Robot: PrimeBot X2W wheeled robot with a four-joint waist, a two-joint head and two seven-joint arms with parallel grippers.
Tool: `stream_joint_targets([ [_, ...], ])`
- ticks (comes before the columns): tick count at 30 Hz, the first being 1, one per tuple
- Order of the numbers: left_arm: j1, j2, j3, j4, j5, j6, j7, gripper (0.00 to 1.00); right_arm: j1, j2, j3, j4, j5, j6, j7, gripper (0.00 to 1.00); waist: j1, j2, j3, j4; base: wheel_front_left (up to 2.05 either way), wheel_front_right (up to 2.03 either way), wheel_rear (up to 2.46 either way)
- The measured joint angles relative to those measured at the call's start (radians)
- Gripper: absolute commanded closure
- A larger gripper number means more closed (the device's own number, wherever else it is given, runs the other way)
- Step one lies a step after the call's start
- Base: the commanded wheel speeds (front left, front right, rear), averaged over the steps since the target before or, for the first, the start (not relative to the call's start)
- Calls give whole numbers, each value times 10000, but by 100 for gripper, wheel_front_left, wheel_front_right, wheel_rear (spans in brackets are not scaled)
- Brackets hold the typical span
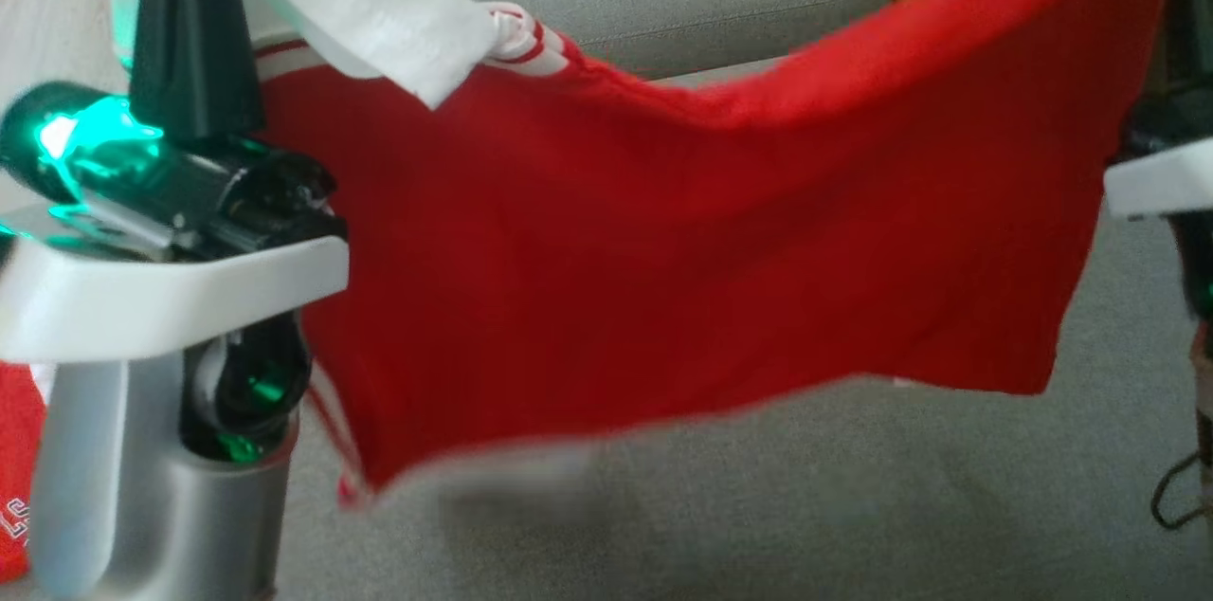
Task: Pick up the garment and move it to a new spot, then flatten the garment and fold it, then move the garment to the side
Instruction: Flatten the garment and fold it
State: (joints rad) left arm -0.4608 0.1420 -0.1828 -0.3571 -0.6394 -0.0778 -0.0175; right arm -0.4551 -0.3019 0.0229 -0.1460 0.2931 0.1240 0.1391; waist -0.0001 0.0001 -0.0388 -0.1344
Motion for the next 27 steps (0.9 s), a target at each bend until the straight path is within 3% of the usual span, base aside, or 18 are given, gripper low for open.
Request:
stream_joint_targets([
  [6,-542,182,161,-148,-199,314,782,100,179,2,-146,-474,2,0,481,100,0,0,275,24,0,0,0],
  [8,-1008,328,194,353,-228,366,1114,100,36,63,-182,-387,123,0,665,100,0,0,516,39,0,0,0],
  [11,-2099,617,105,1494,-190,92,1461,100,-750,102,-182,230,591,0,742,100,1,0,1065,66,0,0,0],
  [15,-4287,1254,-192,3837,322,-295,1248,100,-2881,-236,407,1985,759,0,460,100,4,0,2033,106,0,0,0],
  [22,-9089,1390,-510,8157,635,-470,-259,100,-7869,-968,1643,6284,180,0,-1649,100,8,-1,3957,368,0,0,0],
  [27,-10166,1517,-1448,9618,378,-539,-1156,100,-9308,-991,2268,8328,-8,0,-2991,100,5,-1,4569,794,0,0,0],
])
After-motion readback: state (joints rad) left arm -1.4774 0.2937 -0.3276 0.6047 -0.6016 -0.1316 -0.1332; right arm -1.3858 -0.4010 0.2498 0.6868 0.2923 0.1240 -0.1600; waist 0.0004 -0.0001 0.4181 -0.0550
